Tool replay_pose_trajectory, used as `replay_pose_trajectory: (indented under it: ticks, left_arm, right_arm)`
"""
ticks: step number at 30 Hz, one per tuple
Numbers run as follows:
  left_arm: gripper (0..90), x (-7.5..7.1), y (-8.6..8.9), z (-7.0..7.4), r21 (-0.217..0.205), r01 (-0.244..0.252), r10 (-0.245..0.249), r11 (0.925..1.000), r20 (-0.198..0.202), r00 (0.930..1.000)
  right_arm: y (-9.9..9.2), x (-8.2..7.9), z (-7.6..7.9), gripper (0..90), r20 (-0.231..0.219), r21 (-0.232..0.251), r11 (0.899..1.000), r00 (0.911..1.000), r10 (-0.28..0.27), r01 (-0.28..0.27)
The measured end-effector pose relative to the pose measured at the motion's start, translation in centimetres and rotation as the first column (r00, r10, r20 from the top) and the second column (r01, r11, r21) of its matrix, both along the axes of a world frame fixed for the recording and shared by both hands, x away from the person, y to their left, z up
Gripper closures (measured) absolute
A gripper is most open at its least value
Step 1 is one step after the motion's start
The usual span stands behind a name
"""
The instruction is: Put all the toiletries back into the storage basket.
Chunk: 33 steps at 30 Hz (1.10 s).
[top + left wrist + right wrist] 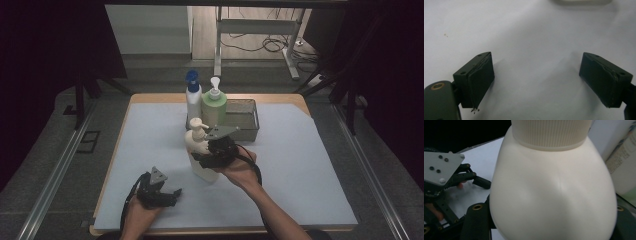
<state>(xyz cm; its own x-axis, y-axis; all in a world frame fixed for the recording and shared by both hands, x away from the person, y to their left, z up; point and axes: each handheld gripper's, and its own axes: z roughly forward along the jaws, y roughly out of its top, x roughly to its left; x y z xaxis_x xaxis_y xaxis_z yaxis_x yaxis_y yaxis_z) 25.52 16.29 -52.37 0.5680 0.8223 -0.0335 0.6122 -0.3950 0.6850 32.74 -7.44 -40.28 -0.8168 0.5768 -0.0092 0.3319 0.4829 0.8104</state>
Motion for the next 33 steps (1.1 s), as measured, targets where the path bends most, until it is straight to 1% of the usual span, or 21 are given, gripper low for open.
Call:
replay_pose_trajectory:
  ticks: [1, 2, 5, 7, 8, 10, 11, 12, 18, 20, 21, 22, 23, 26, 30, 31, 32, 33]
  left_arm:
    - [12.2, 0.0, 0.0, 0.0, 0.001, 0.001, -0.001, 1.0000, 0.000, 1.0000]
    - [12.2, 0.0, 0.0, 0.0, 0.001, 0.001, -0.001, 1.0000, 0.000, 1.0000]
    - [12.2, 0.0, 0.0, 0.0, -0.001, -0.001, 0.001, 1.0000, 0.000, 1.0000]
    - [12.2, 0.0, 0.0, 0.0, -0.001, -0.001, 0.001, 1.0000, 0.000, 1.0000]
    - [12.2, 0.0, 0.0, 0.0, -0.001, -0.001, 0.001, 1.0000, 0.000, 1.0000]
    - [12.2, 0.0, 0.0, 0.0, -0.001, 0.000, 0.000, 1.0000, -0.001, 1.0000]
    - [12.2, 0.0, 0.0, 0.0, -0.002, -0.001, 0.001, 1.0000, 0.000, 1.0000]
    - [12.2, 0.0, 0.0, 0.0, -0.002, -0.001, 0.001, 1.0000, 0.000, 1.0000]
    - [12.2, 0.0, 0.0, 0.0, -0.001, 0.000, 0.000, 1.0000, 0.001, 1.0000]
    - [12.2, 0.0, 0.0, 0.0, 0.000, 0.000, 0.000, 1.0000, 0.001, 1.0000]
    - [12.2, 0.0, 0.0, 0.0, 0.000, 0.000, 0.000, 1.0000, 0.000, 1.0000]
    - [12.2, 0.0, 0.0, 0.0, 0.000, 0.000, 0.000, 1.0000, 0.000, 1.0000]
    - [12.2, 0.0, 0.0, 0.0, 0.000, 0.000, 0.000, 1.0000, 0.000, 1.0000]
    - [12.2, 0.0, 0.0, 0.0, 0.000, 0.000, 0.000, 1.0000, 0.000, 1.0000]
    - [12.2, 0.0, 0.0, 0.0, 0.000, 0.000, 0.000, 1.0000, 0.000, 1.0000]
    - [12.2, 0.0, 0.0, 0.0, -0.001, 0.000, 0.000, 1.0000, 0.000, 1.0000]
    - [12.2, 0.0, 0.0, 0.0, -0.001, 0.000, 0.000, 1.0000, 0.000, 1.0000]
    - [12.2, 0.0, 0.0, 0.0, -0.001, 0.000, 0.000, 1.0000, 0.000, 1.0000]
  right_arm:
    - [-0.5, -0.1, 0.4, 37.0, -0.001, 0.000, 1.000, 1.0000, -0.008, 0.008]
    - [-0.5, -0.1, 0.4, 37.0, -0.001, 0.000, 1.000, 1.0000, -0.008, 0.008]
    - [-1.4, 0.0, 0.8, 37.0, -0.008, 0.008, 1.000, 0.9998, -0.016, 0.016]
    - [-2.5, 0.1, 1.3, 37.1, -0.015, 0.025, 0.999, 0.9995, -0.029, 0.030]
    - [-2.5, 0.1, 1.3, 37.1, -0.015, 0.025, 0.999, 0.9995, -0.029, 0.030]
    - [-3.2, 0.1, 1.7, 37.1, -0.026, 0.036, 0.998, 0.9987, -0.044, 0.045]
    - [-3.9, 0.2, 2.0, 37.2, -0.029, 0.037, 0.998, 0.9979, -0.058, 0.059]
    - [-3.9, 0.2, 2.0, 37.2, -0.029, 0.037, 0.998, 0.9979, -0.058, 0.059]
    - [-5.6, 0.3, 3.1, 37.2, -0.024, 0.031, 0.995, 0.9951, -0.096, 0.096]
    - [-6.2, 0.4, 3.4, 37.2, -0.026, 0.034, 0.993, 0.9936, -0.110, 0.111]
    - [-6.8, 0.5, 3.7, 37.2, -0.026, 0.038, 0.991, 0.9919, -0.124, 0.125]
    - [-6.8, 0.5, 3.7, 37.2, -0.026, 0.038, 0.991, 0.9919, -0.124, 0.125]
    - [-7.4, 0.7, 4.1, 37.2, -0.027, 0.040, 0.989, 0.9901, -0.138, 0.139]
    - [-7.9, 0.8, 4.4, 37.2, -0.022, 0.040, 0.988, 0.9884, -0.150, 0.151]
    - [-8.9, 1.2, 5.1, 37.2, -0.018, 0.043, 0.982, 0.9824, -0.186, 0.187]
    - [-9.3, 1.5, 5.5, 37.2, -0.011, 0.043, 0.978, 0.9787, -0.205, 0.205]
    - [-9.3, 1.5, 5.5, 37.2, -0.011, 0.043, 0.978, 0.9787, -0.205, 0.205]
    - [-9.5, 1.7, 5.6, 37.2, -0.010, 0.043, 0.976, 0.9767, -0.214, 0.215]
